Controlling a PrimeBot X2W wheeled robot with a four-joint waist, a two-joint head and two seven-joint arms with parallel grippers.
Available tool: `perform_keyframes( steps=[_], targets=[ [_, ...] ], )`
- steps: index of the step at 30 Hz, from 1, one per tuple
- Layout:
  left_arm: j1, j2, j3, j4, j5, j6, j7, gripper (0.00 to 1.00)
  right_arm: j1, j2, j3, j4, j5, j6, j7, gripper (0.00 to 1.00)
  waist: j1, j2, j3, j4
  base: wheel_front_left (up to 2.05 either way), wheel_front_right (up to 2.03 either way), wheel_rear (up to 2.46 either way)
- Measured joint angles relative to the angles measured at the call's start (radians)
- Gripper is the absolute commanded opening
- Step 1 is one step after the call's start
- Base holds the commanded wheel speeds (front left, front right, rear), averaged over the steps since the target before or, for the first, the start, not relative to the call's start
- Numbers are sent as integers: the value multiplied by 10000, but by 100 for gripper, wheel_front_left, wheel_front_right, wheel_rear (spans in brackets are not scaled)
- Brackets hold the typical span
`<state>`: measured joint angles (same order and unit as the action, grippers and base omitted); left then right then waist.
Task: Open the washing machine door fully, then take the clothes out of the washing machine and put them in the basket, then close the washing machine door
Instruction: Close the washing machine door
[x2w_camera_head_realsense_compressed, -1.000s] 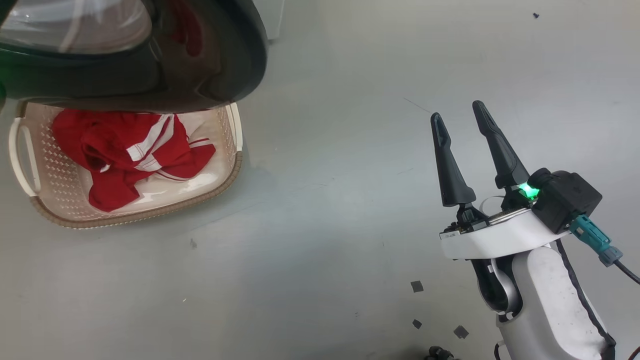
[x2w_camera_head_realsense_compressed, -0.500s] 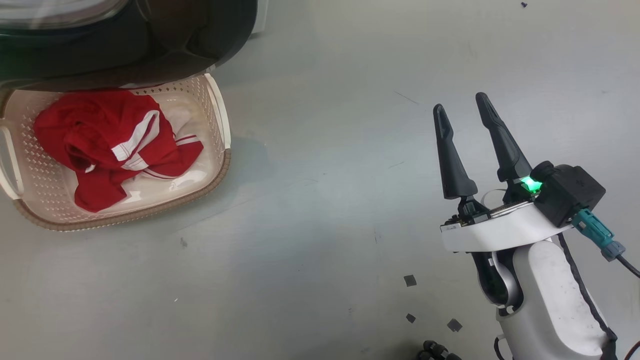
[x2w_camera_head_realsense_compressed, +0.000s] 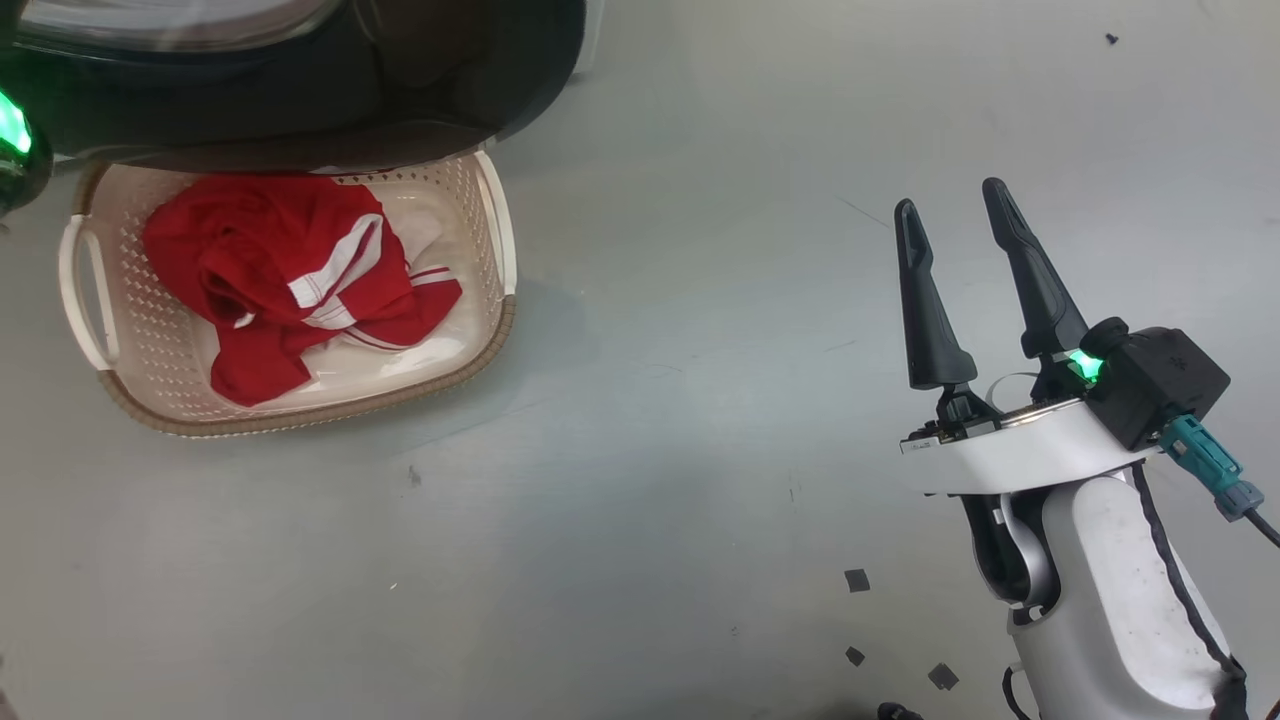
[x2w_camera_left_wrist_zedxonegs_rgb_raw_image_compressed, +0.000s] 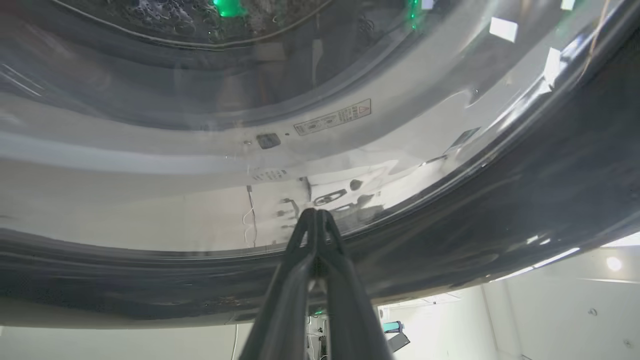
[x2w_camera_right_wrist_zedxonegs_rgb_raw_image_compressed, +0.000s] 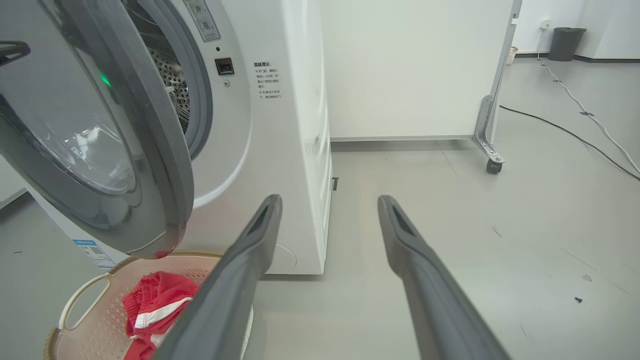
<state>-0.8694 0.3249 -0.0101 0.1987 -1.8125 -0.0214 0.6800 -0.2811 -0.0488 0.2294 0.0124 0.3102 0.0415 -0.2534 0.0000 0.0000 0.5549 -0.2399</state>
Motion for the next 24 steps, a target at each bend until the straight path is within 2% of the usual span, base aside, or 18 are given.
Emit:
perform_keyframes(
  steps=[5, 12, 14, 16, 17, 18, 19, 24],
  targets=[
    [748, -224, 190, 186, -261, -541, -140, 0, 19, 0, -90, 98, -142, 15, 0, 100, 0, 0, -144, 367, 0, 0, 0],
    [2055, -504, 585, 242, -305, -899, -445, 0, 39, 0, -182, 276, -316, 102, 0, 100, 0, 0, -441, 924, 0, 0, 0],
    [2274, -550, 589, 249, -282, -909, -485, 20, 53, -6, -215, 297, -320, 104, 0, 100, 0, 0, -502, 998, 0, 0, 0],
    [2683, -681, 640, 249, -284, -934, -545, 44, 91, -6, -274, 349, -416, 109, 0, 100, 0, 0, -627, 1138, 0, 0, 0],
    [2870, -757, 690, 247, -284, -986, -583, 74, 118, -6, -293, 380, -462, 140, 0, 100, 0, 0, -697, 1207, 0, 0, 0],
    [3043, -844, 759, 217, -299, -986, -614, 85, 160, -6, -297, 416, -502, 188, 0, 100, 0, 0, -770, 1270, 0, 0, 0],
    [3212, -920, 782, 180, -328, -986, -658, 100, 233, -4, -311, 445, -502, 188, 0, 100, 0, 0, -847, 1331, 0, 0, 0],
    [4113, -1289, 899, 90, -309, -988, -909, 100, 491, -6, -441, 608, -581, 190, 0, 100, 0, 0, -1240, 1634, 0, 0, 0]
  ],
)
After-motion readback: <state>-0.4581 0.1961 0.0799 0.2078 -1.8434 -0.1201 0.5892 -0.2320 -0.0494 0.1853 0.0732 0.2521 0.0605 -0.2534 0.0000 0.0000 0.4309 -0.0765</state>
